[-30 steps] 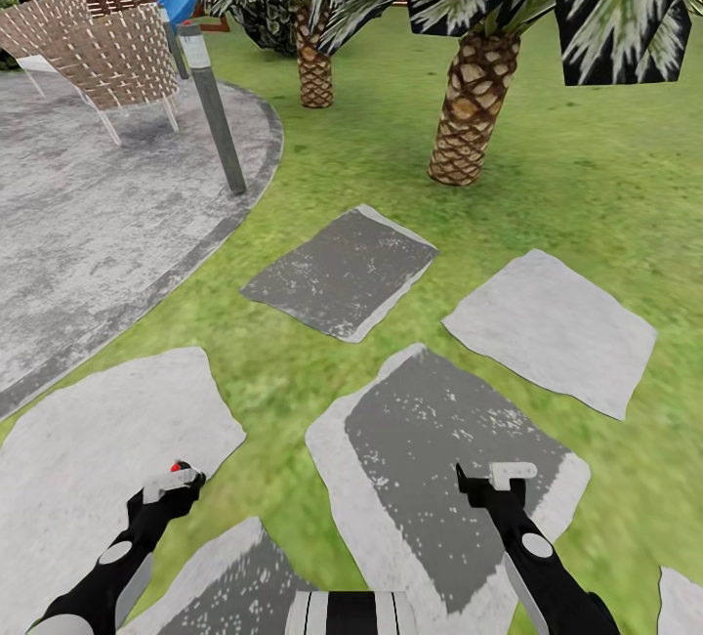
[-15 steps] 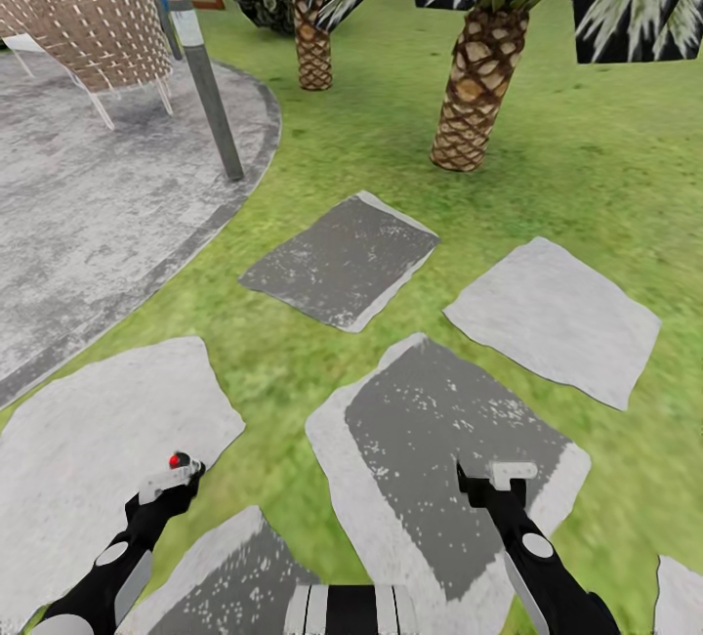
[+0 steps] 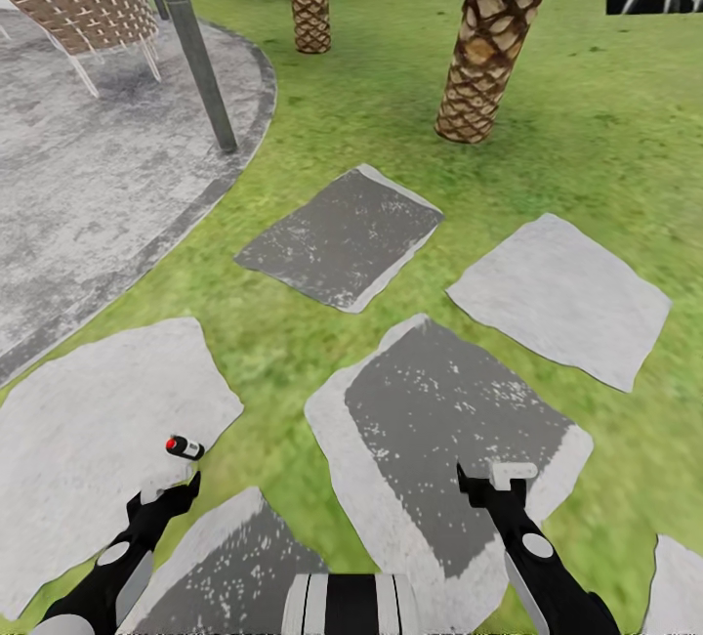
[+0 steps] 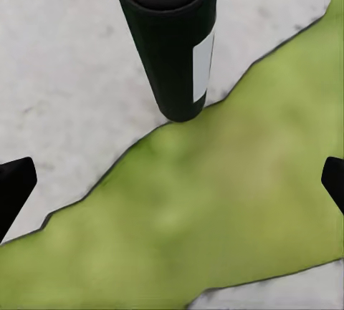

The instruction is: In the garden, pick up the pesticide atomizer on the floor and spray pesticide onto both trees until each tree trunk is fully covered.

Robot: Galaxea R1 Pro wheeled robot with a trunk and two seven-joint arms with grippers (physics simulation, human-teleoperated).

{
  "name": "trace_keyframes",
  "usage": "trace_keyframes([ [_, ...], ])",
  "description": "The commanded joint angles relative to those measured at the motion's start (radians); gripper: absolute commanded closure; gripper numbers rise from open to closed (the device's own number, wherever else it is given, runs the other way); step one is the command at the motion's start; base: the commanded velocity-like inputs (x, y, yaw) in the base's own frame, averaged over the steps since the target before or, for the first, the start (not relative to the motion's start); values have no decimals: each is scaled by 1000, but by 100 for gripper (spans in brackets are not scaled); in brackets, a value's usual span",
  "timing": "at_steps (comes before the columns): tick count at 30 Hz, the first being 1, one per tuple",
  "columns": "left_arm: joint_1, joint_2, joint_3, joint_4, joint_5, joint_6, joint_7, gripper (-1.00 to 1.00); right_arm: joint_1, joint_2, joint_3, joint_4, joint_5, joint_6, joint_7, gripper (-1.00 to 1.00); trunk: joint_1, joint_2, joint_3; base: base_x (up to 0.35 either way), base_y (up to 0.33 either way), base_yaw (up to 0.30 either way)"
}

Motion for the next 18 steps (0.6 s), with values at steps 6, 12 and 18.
trace_keyframes([
  [6,0,-1,1,0,9,-2,-7,-100,0,0,1,1,0,-3,-3,-100,0,0,-7,0,0,0],
  [12,0,-1,4,0,14,-2,-6,-100,0,0,2,0,0,-3,-3,-100,0,0,-8,101,36,0],
  [18,0,0,5,0,13,-3,-6,-100,0,1,2,-1,0,-3,-3,-100,0,0,-8,73,36,0],
])
